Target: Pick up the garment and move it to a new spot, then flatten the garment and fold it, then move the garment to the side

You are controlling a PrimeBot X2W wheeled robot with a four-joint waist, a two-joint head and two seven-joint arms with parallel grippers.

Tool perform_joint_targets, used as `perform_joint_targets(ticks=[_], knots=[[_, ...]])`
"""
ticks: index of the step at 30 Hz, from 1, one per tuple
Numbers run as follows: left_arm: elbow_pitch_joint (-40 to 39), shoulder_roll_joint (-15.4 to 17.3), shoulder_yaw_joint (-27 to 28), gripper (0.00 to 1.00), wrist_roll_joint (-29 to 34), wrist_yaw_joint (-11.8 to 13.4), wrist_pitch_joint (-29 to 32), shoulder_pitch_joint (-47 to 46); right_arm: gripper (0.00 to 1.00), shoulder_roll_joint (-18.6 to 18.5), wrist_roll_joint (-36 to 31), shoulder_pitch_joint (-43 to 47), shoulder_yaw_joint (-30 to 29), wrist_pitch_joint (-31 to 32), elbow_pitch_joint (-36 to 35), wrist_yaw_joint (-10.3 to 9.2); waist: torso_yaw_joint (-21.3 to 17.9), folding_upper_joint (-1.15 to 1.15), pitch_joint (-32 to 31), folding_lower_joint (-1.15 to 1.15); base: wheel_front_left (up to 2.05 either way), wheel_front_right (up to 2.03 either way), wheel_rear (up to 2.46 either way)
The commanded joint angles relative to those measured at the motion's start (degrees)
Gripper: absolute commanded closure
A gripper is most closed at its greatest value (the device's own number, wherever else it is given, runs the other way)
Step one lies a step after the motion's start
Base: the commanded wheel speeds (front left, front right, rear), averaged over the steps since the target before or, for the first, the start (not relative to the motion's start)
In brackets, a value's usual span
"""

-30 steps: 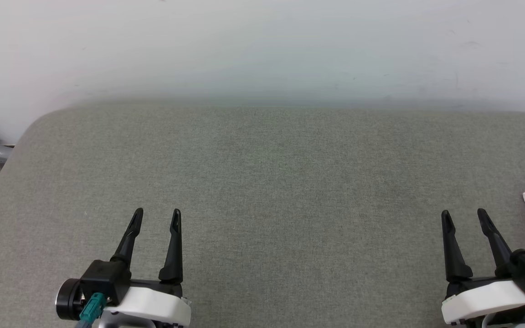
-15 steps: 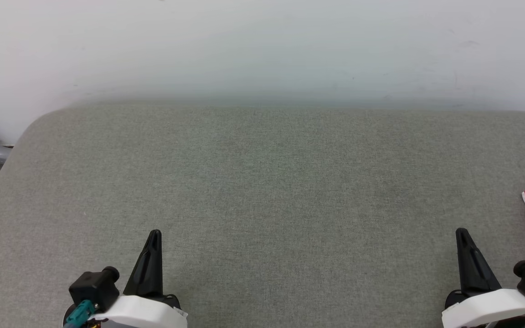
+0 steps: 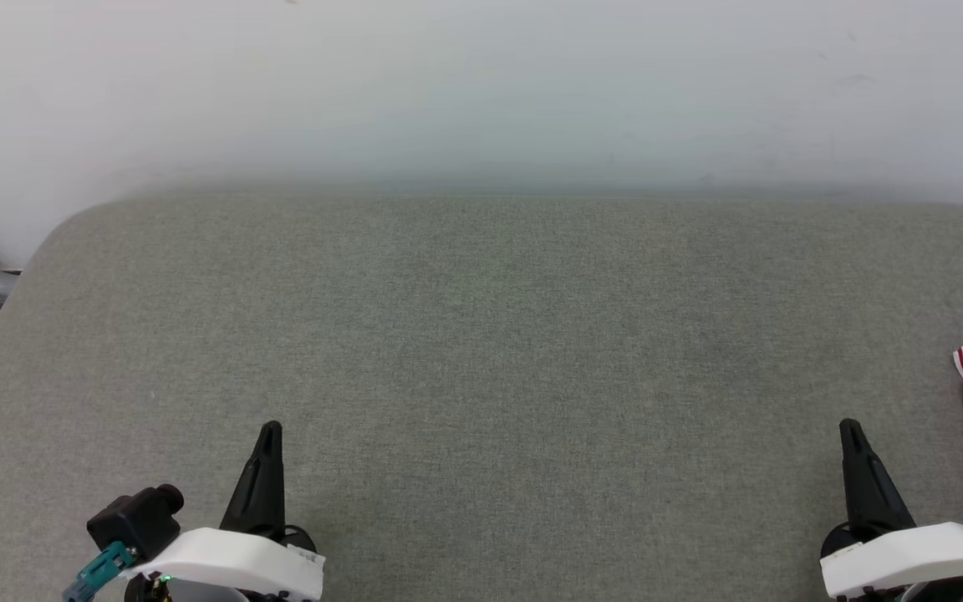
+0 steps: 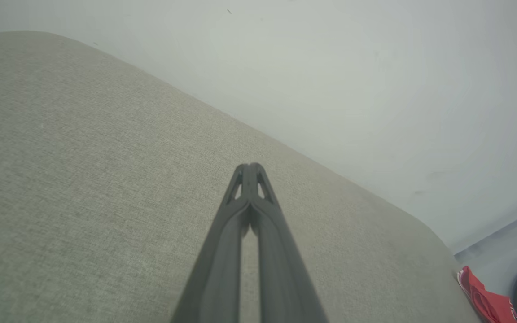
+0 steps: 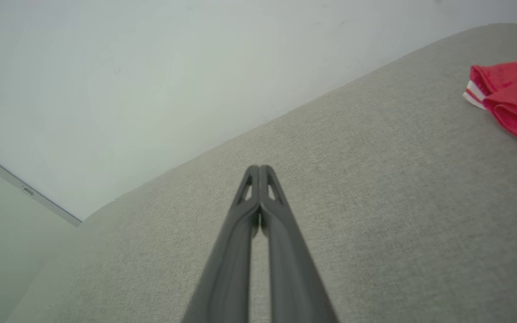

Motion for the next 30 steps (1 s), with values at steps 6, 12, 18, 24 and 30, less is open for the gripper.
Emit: perform_joint_targets(ticks=[6, 12, 18, 24, 30], knots=[[0.2, 0.5, 1.0, 1.0, -9.0, -0.6, 2.0, -2.5, 1.0, 0.2, 8.9, -2.5, -0.4, 2.1, -0.3, -0.01, -0.2, 0.0, -0.1, 0.0, 0.0, 0.0, 0.0], [0.8, 0.6, 1.5, 1.0, -13.9, -0.9, 3.2, -2.9, 1.0, 0.3, 13.7, -2.9, -0.5, 3.3, -0.1, -0.02, -0.3, 0.0, -0.1, 0.0, 0.0, 0.0, 0.0], [1.3, 0.6, 1.9, 1.0, -18.5, -1.0, 4.3, -3.3, 1.0, 0.4, 18.3, -3.3, -0.6, 4.5, 0.1, -0.02, -0.4, 0.0, -0.1, 0.0, 0.0, 0.0, 0.0], [1.7, 0.6, 2.4, 1.0, -22.1, -1.2, 5.2, -3.7, 1.0, 0.5, 21.9, -3.6, -0.7, 5.4, 0.3, -0.02, -0.5, 0.0, -0.2, 0.0, 0.0, 0.0, 0.0], [2.1, 0.6, 2.9, 1.0, -26.1, -1.5, 6.2, -4.1, 1.0, 0.6, 25.9, -3.9, -0.8, 6.4, 0.5, -0.02, -0.7, 0.0, -0.2, 0.0, 0.0, 0.0, 0.0]])
